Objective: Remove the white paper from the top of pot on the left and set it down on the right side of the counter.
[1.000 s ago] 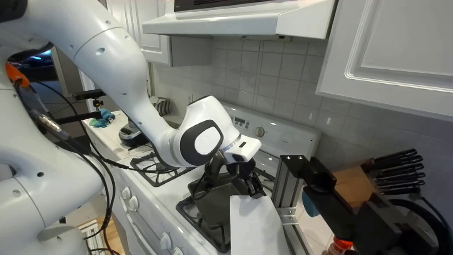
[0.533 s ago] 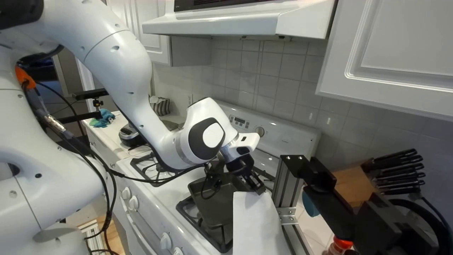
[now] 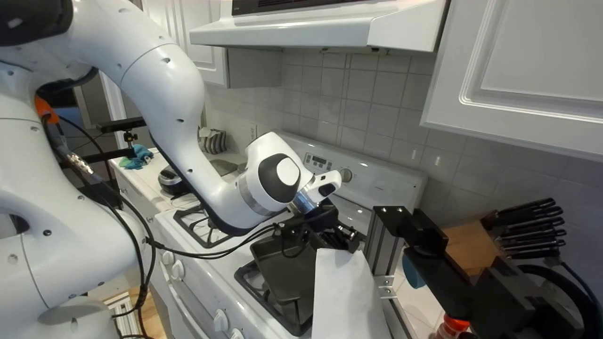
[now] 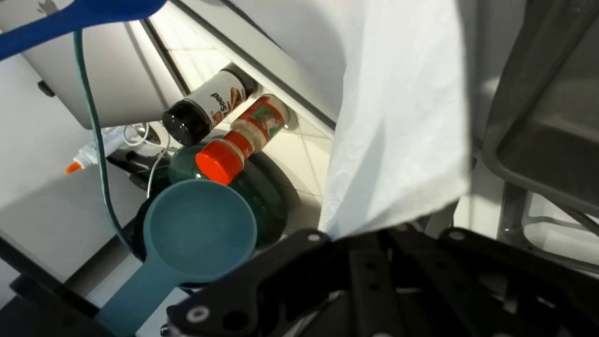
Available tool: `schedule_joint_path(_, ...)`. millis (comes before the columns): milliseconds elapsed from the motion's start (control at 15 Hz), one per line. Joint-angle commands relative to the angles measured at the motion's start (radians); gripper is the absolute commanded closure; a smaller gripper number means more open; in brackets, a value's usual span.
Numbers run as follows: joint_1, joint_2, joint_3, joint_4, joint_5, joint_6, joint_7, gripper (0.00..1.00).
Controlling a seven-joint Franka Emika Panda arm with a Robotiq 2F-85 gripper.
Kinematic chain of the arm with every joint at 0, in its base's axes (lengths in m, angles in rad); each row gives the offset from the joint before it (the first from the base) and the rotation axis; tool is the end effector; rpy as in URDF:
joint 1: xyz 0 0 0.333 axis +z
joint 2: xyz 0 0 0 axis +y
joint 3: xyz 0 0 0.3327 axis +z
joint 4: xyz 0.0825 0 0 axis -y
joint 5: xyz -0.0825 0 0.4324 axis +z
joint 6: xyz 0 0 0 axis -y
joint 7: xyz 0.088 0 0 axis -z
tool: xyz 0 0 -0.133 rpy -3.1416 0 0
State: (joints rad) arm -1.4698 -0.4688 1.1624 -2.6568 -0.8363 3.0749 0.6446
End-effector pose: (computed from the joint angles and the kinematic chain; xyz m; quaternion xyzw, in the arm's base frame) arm 0.4677 -0.1209 0.2952 0.9243 -0.0149 0.2371 0.2986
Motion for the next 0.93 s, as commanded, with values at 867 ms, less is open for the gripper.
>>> schedule_joint_path(867,-0.23,-0.121,0.244,-0.084,0.029,0.28,-0.275,1.0)
